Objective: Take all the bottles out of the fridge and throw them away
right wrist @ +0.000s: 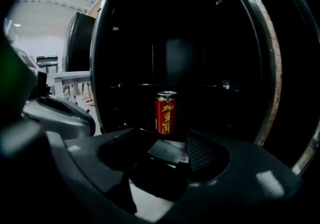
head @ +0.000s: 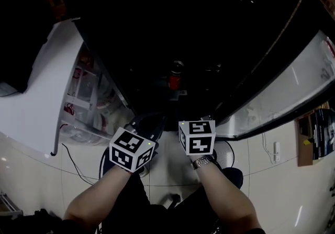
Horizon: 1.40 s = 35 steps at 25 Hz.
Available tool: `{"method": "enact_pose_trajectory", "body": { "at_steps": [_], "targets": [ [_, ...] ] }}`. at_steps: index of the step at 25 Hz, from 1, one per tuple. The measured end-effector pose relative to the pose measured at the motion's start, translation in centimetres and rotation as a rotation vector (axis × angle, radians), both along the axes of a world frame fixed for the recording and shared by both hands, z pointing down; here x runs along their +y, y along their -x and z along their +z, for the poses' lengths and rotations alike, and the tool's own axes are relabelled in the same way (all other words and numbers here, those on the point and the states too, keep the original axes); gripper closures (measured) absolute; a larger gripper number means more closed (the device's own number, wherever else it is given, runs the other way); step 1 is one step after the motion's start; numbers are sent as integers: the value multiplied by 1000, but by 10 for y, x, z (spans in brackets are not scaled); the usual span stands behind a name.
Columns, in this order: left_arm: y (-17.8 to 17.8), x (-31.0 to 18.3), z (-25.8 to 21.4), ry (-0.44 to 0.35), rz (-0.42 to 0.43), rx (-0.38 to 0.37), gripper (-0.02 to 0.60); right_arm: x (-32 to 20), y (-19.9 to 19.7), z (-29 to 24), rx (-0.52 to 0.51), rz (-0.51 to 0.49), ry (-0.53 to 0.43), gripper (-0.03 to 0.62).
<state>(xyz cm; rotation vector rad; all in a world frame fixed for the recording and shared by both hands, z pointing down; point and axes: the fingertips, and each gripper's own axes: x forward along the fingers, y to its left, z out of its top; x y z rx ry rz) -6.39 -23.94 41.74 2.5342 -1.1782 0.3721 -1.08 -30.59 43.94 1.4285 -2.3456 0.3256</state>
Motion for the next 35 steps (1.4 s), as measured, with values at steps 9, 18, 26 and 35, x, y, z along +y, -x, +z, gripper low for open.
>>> {"method": "enact_pose_trajectory", "body": {
  "at_steps": [9, 18, 26, 35],
  "targets": [
    [21, -26, 0, 5, -28, 9, 578, -46, 27, 7, 19, -21, 26, 279],
    [32, -42, 4, 15, -35, 16, 578, -82, 40, 14, 45, -16, 42, 243],
    [37, -52, 12, 33, -37, 19, 578, -108, 45, 21, 51, -9, 56, 241],
    [35, -59, 19, 45, -37, 22, 578, -119, 43, 22, 49, -3, 47, 266]
  ]
}}
